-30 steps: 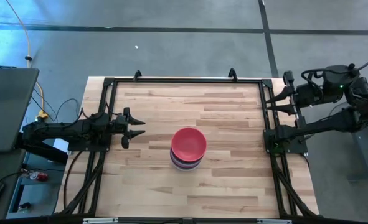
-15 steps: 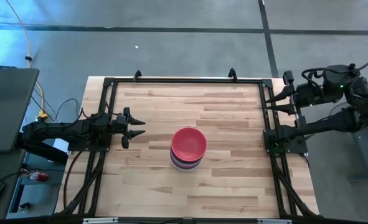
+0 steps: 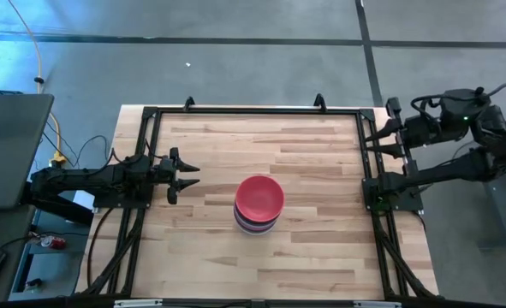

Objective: Nest bowls inside each other
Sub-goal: Return to Home Position

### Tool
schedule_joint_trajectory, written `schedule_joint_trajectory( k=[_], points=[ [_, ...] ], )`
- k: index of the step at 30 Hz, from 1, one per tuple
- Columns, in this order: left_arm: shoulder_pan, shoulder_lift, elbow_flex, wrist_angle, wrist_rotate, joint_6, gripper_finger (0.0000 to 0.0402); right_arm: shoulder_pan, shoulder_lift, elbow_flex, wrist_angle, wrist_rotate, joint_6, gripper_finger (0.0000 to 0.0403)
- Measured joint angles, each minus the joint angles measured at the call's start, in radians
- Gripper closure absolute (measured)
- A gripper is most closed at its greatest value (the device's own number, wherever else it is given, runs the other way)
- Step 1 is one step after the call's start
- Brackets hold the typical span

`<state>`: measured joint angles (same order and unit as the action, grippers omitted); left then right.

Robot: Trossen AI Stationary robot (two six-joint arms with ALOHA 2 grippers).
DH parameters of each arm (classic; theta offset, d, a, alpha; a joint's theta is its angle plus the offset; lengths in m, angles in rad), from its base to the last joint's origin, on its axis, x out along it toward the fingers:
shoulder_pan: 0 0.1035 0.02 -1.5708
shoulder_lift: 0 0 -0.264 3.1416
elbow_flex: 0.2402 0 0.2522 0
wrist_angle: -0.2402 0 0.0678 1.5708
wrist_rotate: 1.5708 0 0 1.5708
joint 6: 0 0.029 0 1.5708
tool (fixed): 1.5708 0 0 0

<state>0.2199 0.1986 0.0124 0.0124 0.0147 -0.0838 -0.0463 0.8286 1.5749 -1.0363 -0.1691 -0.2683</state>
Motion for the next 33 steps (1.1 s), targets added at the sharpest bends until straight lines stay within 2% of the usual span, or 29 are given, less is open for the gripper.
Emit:
schedule_joint_trajectory(
  k=[3,7,10,13,15,17,23,30,33],
  points=[
    [0.0,0.0,0.0,0.0,0.0,-0.001,0.0222,0.0,0.013,0.0,-0.012,-0.034,-0.037,0.0329],
    [0.0,0.0,0.0,0.0,0.0,-0.001,0.0222,0.0,0.025,0.0,-0.02,-0.148,-0.069,0.0329],
    [0.0,0.0,0.0,0.0,0.0,-0.003,0.0222,0.0,0.029,0.0,-0.017,-0.178,-0.041,0.0329],
    [0.0,0.0,0.0,0.0,0.0,-0.003,0.0222,0.0,0.029,0.0,0.005,-0.115,0.046,0.0329],
    [0.0,0.0,0.0,0.0,0.0,-0.002,0.0222,0.0,0.029,0.0,0.022,-0.027,0.055,0.0329],
    [0.0,0.0,0.0,0.0,0.0,-0.002,0.0222,0.0,0.027,0.0,0.034,-0.004,0.029,0.0329],
    [0.0,0.0,0.0,0.0,0.0,-0.002,0.0222,0.001,0.029,0.0,0.079,-0.251,-0.094,0.0329],
    [0.0,0.0,0.0,0.0,0.0,-0.003,0.0222,0.0,0.022,0.0,0.079,-0.333,-0.199,0.0329],
    [0.0,0.0,0.0,0.0,0.0,0.0,0.0222,0.001,0.007,0.0,0.075,-0.336,-0.212,0.0329]
  ],
)
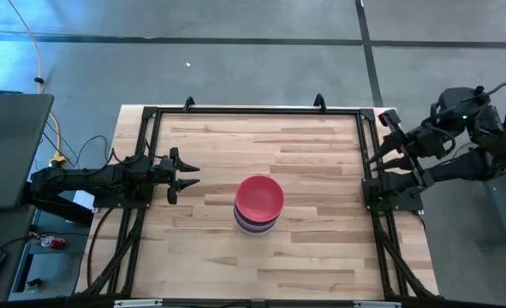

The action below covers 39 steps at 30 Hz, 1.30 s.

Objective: Nest bowls inside each other
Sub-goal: Return to Home Position

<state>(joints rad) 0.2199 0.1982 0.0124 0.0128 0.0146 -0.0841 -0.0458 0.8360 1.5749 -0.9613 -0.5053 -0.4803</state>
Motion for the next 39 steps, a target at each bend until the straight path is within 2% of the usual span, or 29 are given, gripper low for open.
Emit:
schedule_joint_trajectory(
  k=[7,16,25,27,33,35,39],
  points=[
    [0.0,0.0,0.0,0.0,0.0,-0.001,0.0222,0.0,-0.089,0.0,-0.1,0.035,0.138,0.0329],
    [0.0,0.0,0.0,0.0,0.0,-0.002,0.0222,0.0,-0.275,0.0,-0.013,0.038,0.271,0.0329],
    [0.0,0.0,0.0,0.0,0.0,-0.002,0.0222,0.0,-0.403,0.0,-0.036,0.05,0.325,0.0329],
    [0.0,0.0,0.0,0.0,0.0,-0.002,0.0222,0.0,-0.417,0.001,-0.062,0.118,0.33,0.0329],
    [0.0,0.0,0.0,0.0,0.0,-0.018,0.0222,0.0,-0.445,-0.018,-0.095,0.445,0.47,0.0329],
    [0.0,0.0,0.0,0.0,0.0,-0.018,0.0222,0.0,-0.452,-0.046,-0.082,0.491,0.505,0.0329],
    [0.0,0.0,0.0,0.0,0.0,-0.018,0.0222,0.0,-0.495,-0.136,-0.084,0.502,0.506,0.0329]
  ],
)
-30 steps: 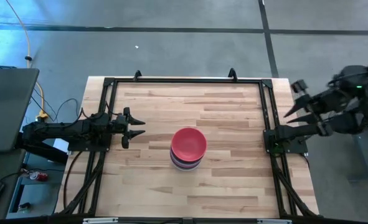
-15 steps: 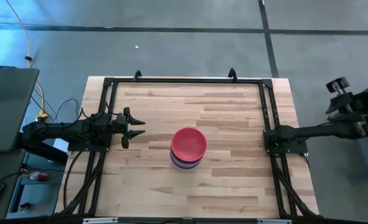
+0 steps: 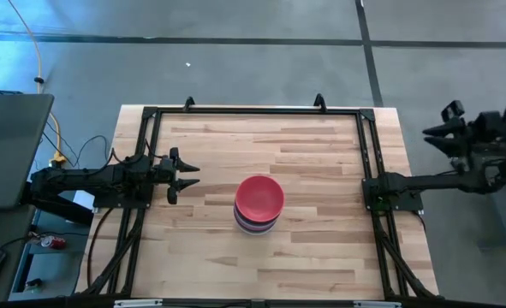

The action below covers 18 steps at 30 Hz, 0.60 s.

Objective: Nest bowls inside each other
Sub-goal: Return to Home Position

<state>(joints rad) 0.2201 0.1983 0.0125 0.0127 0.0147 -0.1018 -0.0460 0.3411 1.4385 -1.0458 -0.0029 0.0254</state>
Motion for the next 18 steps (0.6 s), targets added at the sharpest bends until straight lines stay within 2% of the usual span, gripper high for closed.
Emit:
schedule_joint_trajectory(
  k=[9,12,14,16,18],
  points=[
    [0.0,0.0,0.0,0.0,0.0,0.0,0.0222,0.0,-0.228,-0.263,0.178,0.006,0.007,0.0329],
    [0.0,0.0,0.0,0.0,0.0,0.0,0.0222,0.0,-0.33,-0.37,0.272,0.076,0.051,0.0329],
    [0.0,0.0,0.0,0.0,0.0,0.0,0.0222,-0.001,-0.336,-0.417,0.298,0.132,0.07,0.0329],
    [0.0,0.0,0.0,0.001,0.0,0.0,0.0222,-0.003,-0.325,-0.439,0.248,0.192,0.085,0.0329],
    [0.0,0.002,0.0,0.001,-0.002,0.0,0.0222,-0.012,-0.31,-0.475,0.35,0.212,0.08,0.0329]
  ],
)
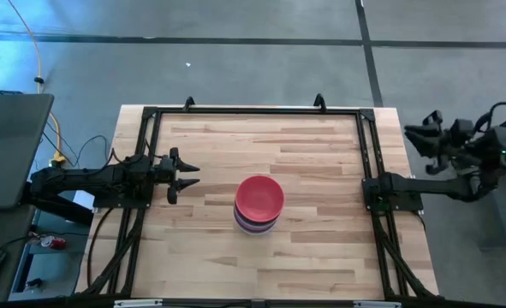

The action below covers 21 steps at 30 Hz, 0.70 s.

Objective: Nest bowls inside each other
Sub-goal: Return to Home Position

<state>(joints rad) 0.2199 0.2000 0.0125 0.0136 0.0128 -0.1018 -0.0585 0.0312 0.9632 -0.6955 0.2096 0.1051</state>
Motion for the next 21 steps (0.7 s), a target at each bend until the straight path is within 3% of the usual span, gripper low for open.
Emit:
schedule_joint_trajectory(
  k=[8,12,21],
  points=[
    [0.0,0.005,0.0,-0.002,0.003,-0.002,0.0222,-0.001,-0.026,-0.114,0.122,-0.004,-0.085,0.0329],
    [0.0,0.005,0.0,-0.001,0.002,-0.001,0.0222,-0.001,-0.026,-0.246,0.318,-0.09,-0.084,0.0329],
    [0.0,0.005,0.0,-0.001,0.002,-0.001,0.0222,-0.001,-0.026,-0.482,0.624,-0.129,-0.059,0.0329]
  ],
)
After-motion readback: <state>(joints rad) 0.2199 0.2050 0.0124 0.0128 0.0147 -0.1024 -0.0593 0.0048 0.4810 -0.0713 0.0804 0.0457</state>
